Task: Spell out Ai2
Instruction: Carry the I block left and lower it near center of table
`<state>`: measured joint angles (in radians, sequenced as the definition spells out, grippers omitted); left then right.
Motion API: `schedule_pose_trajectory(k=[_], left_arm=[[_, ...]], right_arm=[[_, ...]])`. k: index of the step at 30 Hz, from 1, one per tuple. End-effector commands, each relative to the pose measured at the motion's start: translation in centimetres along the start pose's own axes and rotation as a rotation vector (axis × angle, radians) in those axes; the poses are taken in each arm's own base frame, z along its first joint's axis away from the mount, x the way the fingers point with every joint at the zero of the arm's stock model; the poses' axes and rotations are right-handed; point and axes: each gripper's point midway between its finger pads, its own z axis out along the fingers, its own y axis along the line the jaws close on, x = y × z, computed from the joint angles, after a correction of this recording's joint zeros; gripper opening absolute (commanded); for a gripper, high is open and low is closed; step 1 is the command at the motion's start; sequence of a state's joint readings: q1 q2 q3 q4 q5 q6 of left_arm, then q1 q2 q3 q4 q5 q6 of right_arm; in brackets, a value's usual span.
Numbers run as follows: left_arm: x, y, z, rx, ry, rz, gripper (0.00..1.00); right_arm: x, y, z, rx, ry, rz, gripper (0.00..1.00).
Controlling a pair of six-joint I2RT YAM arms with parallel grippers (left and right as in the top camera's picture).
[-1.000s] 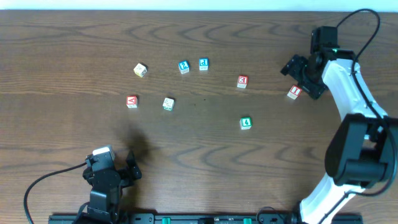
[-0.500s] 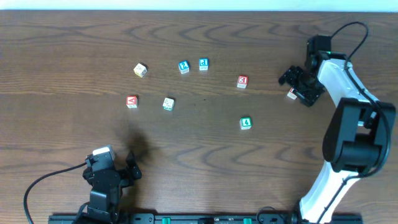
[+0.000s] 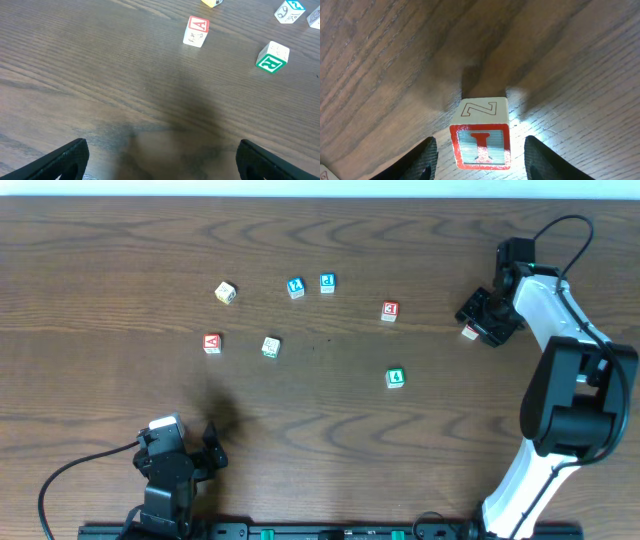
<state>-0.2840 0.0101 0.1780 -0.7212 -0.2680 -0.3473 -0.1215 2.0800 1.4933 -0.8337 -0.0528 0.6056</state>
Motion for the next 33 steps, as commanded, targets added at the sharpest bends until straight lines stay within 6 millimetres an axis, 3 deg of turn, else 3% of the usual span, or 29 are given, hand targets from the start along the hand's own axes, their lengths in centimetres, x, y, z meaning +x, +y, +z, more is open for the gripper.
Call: schedule_pose_trajectory(k=[1,17,28,33], left_arm=[[0.3,0.2,0.1,-0.009,0.007,-0.01,0.96],[0.3,0.2,0.1,-0.009,0.007,-0.01,0.95],[0.3,0.2,0.1,-0.009,0.007,-0.01,0.95],[0.3,0.2,0.1,-0.009,0.007,-0.01,0.95]], right_arm=[[-0.6,-0.1,0.1,0.002,-0.006,-0.038,0.54],[-0.6,-0.7,0.1,0.031,-0.004,-0.164,0.36],[-0.7,-1.1,0.1,0.051,-0.007,-0.29,0.31],[-0.9,1.0,-0.8,-0.024,-0.014,-0.339,0.21]])
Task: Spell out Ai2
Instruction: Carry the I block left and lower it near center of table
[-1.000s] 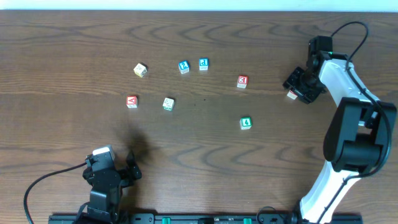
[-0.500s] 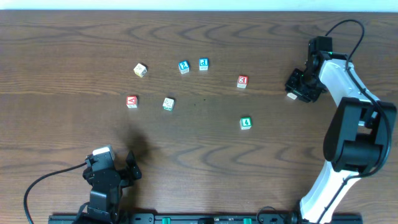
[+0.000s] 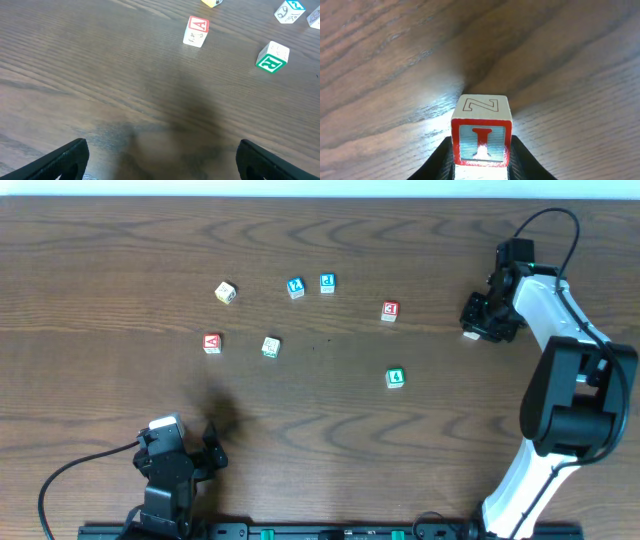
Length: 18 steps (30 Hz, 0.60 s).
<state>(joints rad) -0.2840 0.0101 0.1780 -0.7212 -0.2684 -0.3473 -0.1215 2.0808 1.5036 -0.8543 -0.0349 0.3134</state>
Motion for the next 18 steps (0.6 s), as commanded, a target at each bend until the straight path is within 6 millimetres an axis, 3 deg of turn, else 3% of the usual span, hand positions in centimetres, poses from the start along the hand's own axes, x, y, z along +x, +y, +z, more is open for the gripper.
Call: schedule_pose_trajectory(k=[1,4,7,10,13,18], left_arm=[[0.3,0.2,0.1,-0.009,0.007,-0.01,0.95],[0.3,0.2,0.1,-0.009,0.007,-0.01,0.95],[0.3,0.2,0.1,-0.009,0.007,-0.01,0.95],[0.3,0.2,0.1,-0.009,0.007,-0.01,0.95],[0.3,0.2,0.1,-0.009,0.007,-0.01,0.95],[0.3,0.2,0.1,-0.009,0.007,-0.01,0.95]], right_arm=[[-1.6,1.5,-1.1,-0.054,-0.034,-0.053,0.18],[-3.4,3.7,-3.6,-0.08,-0.088,-0.084,0.06],[-4.7,6.8,-7.0,-0.109,-0.144,-0.138,0.04],[-4.4,11.4,-9.9,-0.15,-0.189,-0.21,0.01],[-1.9,15.9,-10.5,-0.182,-0.178,-0.258,0.01],[4.1,22.4,-10.2,-0.198,-0.141,-0.397,0.01]])
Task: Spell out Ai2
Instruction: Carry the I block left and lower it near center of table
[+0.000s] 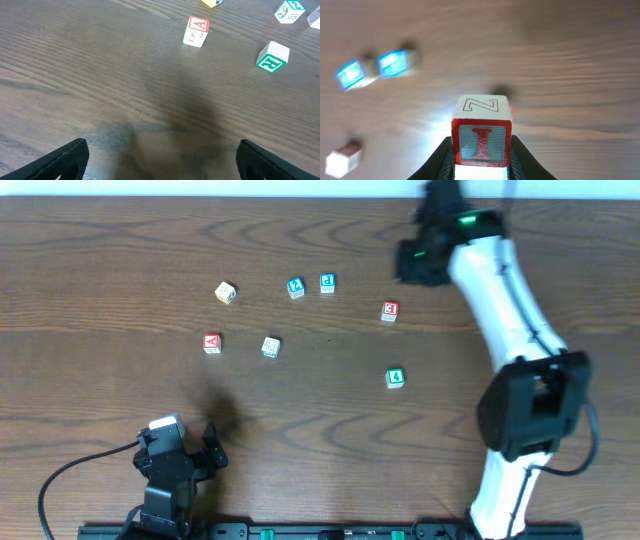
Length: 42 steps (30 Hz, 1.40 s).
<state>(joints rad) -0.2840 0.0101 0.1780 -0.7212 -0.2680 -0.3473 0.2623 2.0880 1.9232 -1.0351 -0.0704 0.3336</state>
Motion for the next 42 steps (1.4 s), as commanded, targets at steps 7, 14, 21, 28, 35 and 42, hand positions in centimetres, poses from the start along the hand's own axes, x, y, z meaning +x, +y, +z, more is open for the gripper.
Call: schedule_pose_trajectory(k=[7,14,21,28,35,42], left_arm=[[0.3,0.2,0.1,-0.009,0.007,-0.01,0.95],[0.3,0.2,0.1,-0.009,0.007,-0.01,0.95],[0.3,0.2,0.1,-0.009,0.007,-0.01,0.95],[0.3,0.2,0.1,-0.009,0.007,-0.01,0.96],[0.3,0.2,0.1,-0.009,0.007,-0.01,0.95],[0.3,0.2,0.1,-0.009,0.007,-0.01,0.95]], right_arm=[[4.4,8.2,2.3,0.051,0.006,-0.104,0.01],[7.5,8.8,6.6,0.125,0.08,-0.112,0.01],[10.3,9.1,7.9,0.085,0.18,-0.092,0.01],[12.0,10.6,8.4,0.045,0.214,-0.119,0.01],[11.8,10.9,8.4,0.038,0.199,-0.123,0.01],[11.4,10.8,8.6,0.05,0.181,-0.118,0.01]])
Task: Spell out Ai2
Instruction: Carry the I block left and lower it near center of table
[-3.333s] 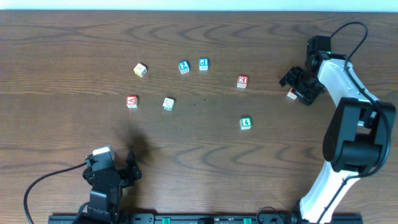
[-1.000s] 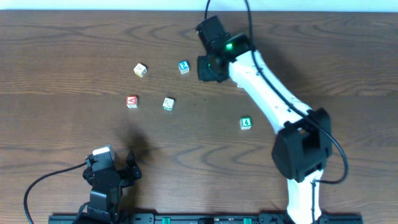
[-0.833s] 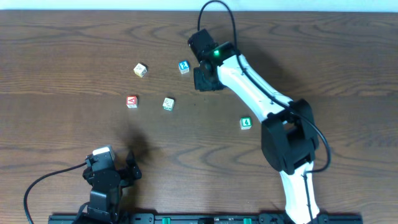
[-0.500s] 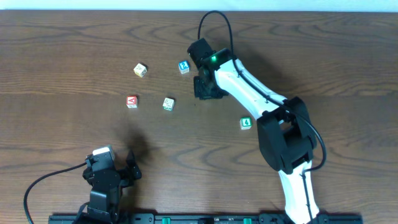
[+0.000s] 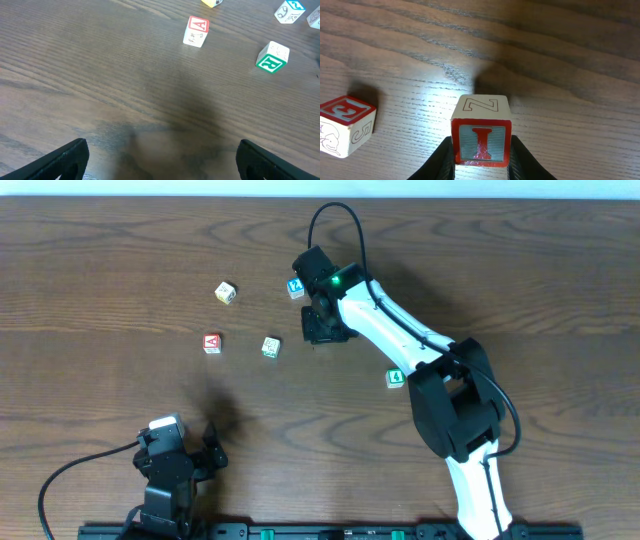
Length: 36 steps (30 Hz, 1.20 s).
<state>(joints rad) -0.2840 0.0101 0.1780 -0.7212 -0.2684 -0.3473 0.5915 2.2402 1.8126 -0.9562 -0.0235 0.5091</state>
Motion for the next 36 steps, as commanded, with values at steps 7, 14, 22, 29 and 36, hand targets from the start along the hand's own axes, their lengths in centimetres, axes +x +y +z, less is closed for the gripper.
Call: schedule_pose_trajectory(k=[7,14,22,29,36], left_arm=[[0.3,0.2,0.1,-0.009,0.007,-0.01,0.95],[0.3,0.2,0.1,-0.009,0.007,-0.01,0.95],[0.3,0.2,0.1,-0.009,0.007,-0.01,0.95],[0.3,0.2,0.1,-0.009,0.007,-0.01,0.95],[0.3,0.2,0.1,-0.009,0.007,-0.01,0.95]], right_arm=[[0.4,-0.9,-0.4,0.055,-0.003,0.069,0.01],[0.9,-1.3,0.2,0.064,0.01,0.085,0.01],[0.7,-1.4,0.2,0.069,-0.003,0.084,0.12],[0.8,-1.5,0.6,0.074,0.005,0.084,0.28],[1.2,-1.5,1.3,0.081,0.026,0.083,0.36]])
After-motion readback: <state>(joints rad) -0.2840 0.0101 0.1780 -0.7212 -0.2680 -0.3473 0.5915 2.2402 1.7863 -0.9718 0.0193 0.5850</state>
